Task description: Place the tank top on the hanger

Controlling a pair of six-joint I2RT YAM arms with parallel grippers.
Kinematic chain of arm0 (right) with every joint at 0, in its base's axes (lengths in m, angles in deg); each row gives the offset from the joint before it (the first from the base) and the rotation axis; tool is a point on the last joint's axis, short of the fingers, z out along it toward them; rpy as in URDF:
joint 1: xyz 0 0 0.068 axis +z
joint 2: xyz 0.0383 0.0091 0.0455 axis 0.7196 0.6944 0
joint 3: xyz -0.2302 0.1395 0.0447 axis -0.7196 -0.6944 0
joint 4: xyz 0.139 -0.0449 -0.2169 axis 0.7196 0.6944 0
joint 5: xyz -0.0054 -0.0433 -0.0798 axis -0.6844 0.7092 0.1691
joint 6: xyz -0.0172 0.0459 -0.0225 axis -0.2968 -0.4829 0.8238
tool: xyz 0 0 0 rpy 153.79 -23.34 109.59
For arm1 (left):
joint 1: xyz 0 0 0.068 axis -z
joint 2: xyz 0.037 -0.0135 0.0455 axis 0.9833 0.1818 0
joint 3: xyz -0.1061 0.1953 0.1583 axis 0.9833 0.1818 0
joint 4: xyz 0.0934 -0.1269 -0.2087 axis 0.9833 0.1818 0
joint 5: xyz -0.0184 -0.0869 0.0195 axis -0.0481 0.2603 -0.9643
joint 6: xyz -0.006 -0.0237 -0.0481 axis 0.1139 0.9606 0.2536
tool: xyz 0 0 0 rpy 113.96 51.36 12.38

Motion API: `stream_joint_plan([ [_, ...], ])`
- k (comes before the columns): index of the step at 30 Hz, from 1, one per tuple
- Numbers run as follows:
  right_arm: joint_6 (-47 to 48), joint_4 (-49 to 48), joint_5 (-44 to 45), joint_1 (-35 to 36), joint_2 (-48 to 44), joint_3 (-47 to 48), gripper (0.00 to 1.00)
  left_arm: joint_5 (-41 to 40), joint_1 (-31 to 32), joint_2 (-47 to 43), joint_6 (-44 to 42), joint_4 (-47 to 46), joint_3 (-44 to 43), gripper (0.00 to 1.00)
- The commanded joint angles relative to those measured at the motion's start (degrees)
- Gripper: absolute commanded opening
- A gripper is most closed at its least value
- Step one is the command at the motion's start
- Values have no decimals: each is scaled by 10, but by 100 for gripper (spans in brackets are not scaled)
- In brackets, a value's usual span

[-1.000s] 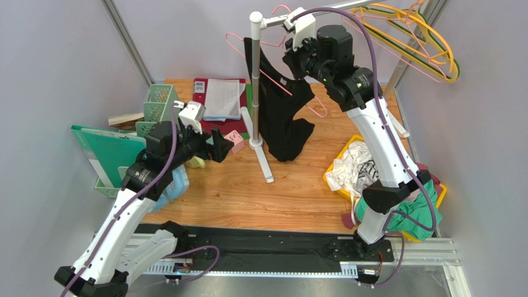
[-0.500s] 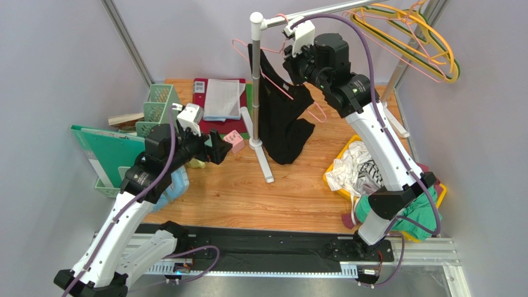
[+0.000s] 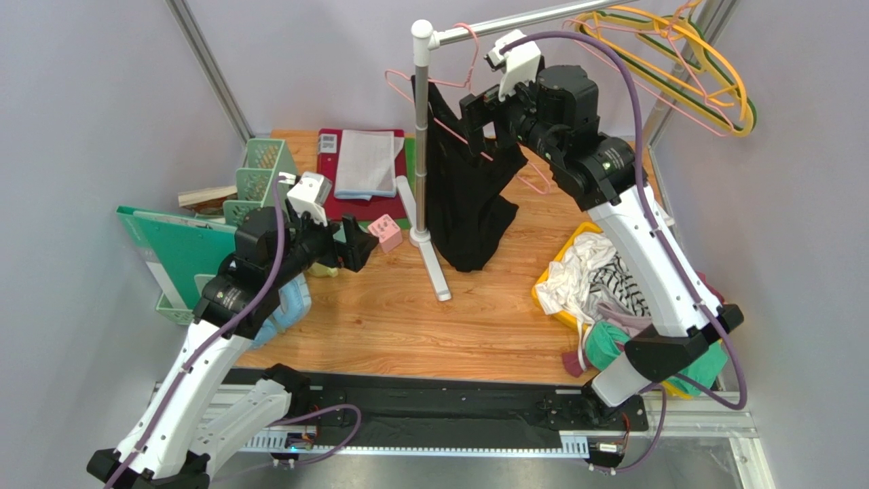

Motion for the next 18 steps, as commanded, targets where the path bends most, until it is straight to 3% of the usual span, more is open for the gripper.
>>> stream_joint_plan([
  [1, -14, -63, 15, 2, -76, -68, 100, -8, -2, 2, 0, -5, -19, 99],
  [18, -92, -101, 99, -22, -348, -380, 100, -74, -3, 6, 36, -15, -30, 99],
])
